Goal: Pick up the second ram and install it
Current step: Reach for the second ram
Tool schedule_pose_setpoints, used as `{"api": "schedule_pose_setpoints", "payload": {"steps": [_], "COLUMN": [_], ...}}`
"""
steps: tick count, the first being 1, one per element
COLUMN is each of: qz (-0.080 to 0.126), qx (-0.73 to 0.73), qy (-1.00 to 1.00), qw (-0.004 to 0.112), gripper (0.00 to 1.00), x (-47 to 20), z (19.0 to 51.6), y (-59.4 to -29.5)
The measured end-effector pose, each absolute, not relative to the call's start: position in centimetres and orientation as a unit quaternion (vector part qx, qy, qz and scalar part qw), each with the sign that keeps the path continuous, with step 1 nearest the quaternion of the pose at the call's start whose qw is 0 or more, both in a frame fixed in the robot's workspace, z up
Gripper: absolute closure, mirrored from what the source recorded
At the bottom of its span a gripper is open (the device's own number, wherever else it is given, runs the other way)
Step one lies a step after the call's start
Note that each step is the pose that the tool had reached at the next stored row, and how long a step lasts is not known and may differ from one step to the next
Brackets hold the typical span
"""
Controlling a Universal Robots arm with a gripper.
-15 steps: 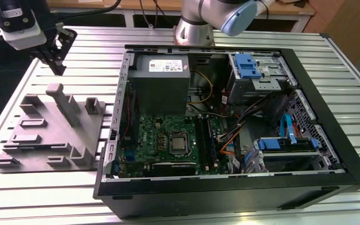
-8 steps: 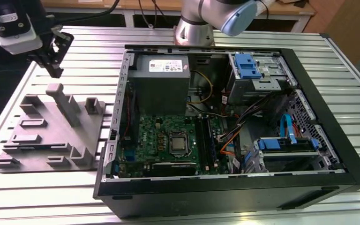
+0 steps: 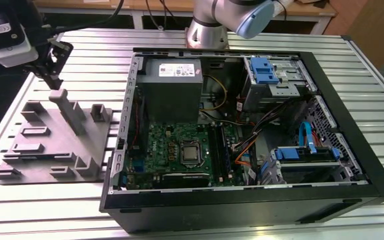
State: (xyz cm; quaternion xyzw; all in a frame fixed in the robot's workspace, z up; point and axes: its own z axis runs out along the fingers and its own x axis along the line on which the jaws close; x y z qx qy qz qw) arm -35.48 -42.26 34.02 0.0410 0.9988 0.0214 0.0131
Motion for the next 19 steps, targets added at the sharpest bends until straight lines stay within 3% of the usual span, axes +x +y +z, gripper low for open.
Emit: {"api": "schedule_pose_setpoints", "payload": {"steps": [19], "qz": [0.021], "qx": [0.041], "qy": [0.999], "qw": [0.013], "gripper": [0.90], "x": [-37.9], "z": [32.3], "y": [-44.1]}}
